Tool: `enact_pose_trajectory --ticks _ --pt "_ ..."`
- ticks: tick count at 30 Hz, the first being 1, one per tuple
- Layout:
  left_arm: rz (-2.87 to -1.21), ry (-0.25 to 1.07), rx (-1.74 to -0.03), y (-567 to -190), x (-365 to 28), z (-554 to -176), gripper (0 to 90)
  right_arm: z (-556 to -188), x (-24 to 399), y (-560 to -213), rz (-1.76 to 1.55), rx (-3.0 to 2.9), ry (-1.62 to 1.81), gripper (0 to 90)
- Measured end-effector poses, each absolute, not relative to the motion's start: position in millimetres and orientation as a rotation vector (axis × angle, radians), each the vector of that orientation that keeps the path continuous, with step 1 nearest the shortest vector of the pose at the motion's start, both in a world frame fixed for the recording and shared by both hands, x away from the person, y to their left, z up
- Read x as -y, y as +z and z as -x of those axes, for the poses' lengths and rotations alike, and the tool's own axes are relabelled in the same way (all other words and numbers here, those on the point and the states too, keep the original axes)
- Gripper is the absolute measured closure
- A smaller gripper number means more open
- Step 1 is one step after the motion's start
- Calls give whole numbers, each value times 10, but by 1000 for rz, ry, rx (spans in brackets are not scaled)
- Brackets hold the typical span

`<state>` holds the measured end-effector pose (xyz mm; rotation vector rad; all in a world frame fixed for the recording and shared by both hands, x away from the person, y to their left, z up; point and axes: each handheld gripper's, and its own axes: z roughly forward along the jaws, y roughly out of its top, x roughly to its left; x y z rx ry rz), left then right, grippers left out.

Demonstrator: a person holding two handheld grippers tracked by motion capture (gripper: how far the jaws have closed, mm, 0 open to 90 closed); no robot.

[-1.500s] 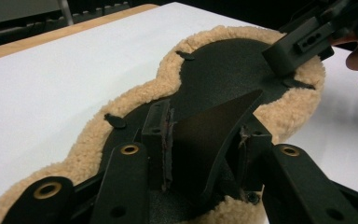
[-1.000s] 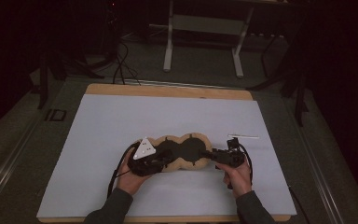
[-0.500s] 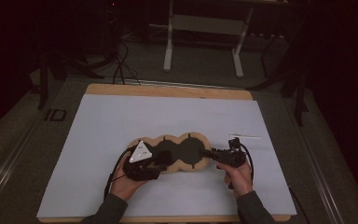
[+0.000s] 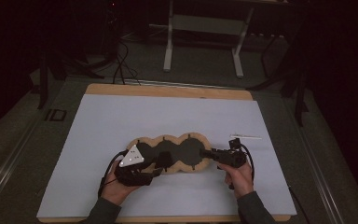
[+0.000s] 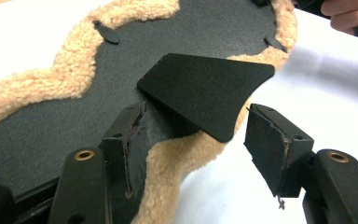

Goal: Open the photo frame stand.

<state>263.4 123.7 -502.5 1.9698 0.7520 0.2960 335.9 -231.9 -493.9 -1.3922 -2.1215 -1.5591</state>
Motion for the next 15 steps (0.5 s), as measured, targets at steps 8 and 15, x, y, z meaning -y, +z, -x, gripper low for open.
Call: enact_pose_trajectory --ticks 8,15 --pt "-1948 251 -766 -4990 -1389 -2623 428 -3351 2323 -4944 1389 2130 -1553 564" --pt "-1929 305 -814 -4920 -1527 -2609 455 -3344 2323 -4942 1379 2150 -1556 564"
